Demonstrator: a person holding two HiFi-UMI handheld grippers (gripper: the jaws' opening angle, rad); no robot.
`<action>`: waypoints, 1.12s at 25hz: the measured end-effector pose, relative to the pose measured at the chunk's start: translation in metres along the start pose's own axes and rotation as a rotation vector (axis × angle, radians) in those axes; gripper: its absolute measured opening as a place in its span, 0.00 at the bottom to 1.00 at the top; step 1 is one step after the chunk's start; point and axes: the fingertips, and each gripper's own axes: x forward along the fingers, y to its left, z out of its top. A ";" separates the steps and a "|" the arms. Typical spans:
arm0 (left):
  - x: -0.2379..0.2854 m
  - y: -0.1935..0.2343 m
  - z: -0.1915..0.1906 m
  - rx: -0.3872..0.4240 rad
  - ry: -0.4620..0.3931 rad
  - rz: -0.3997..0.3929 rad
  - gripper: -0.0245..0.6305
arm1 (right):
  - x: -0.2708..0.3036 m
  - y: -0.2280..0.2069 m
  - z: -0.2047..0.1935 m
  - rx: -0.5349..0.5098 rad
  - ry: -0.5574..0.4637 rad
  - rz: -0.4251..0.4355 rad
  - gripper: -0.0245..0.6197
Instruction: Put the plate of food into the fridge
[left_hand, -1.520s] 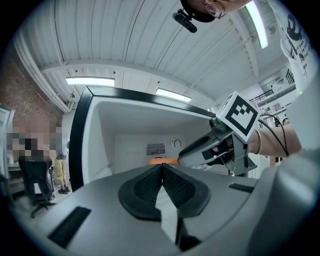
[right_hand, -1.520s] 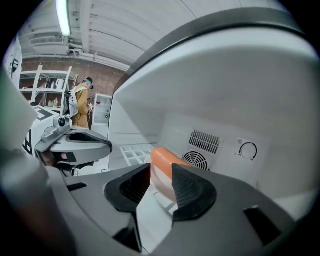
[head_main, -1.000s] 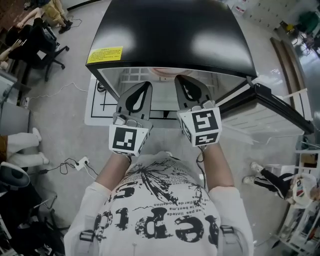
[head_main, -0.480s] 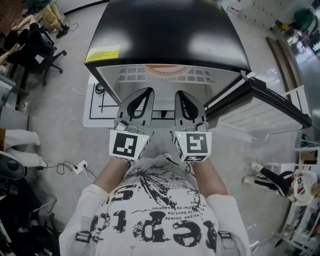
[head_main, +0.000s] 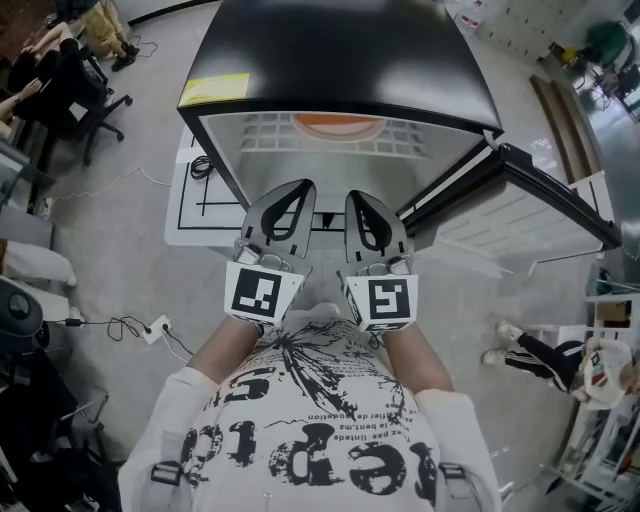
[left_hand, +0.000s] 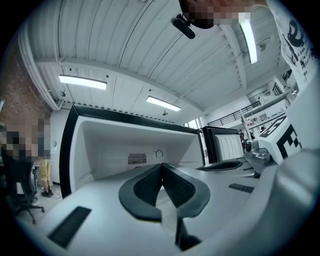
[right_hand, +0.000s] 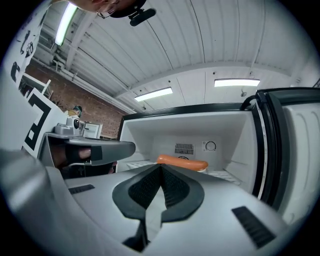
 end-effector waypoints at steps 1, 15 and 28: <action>-0.001 -0.001 0.000 -0.002 -0.001 0.001 0.05 | -0.001 0.001 0.002 0.010 -0.008 0.005 0.04; -0.008 0.002 -0.007 -0.021 0.014 0.034 0.05 | -0.002 0.001 0.004 0.042 -0.014 0.037 0.04; -0.005 0.000 -0.008 -0.028 0.010 0.027 0.05 | 0.004 0.000 0.006 0.006 -0.008 0.042 0.04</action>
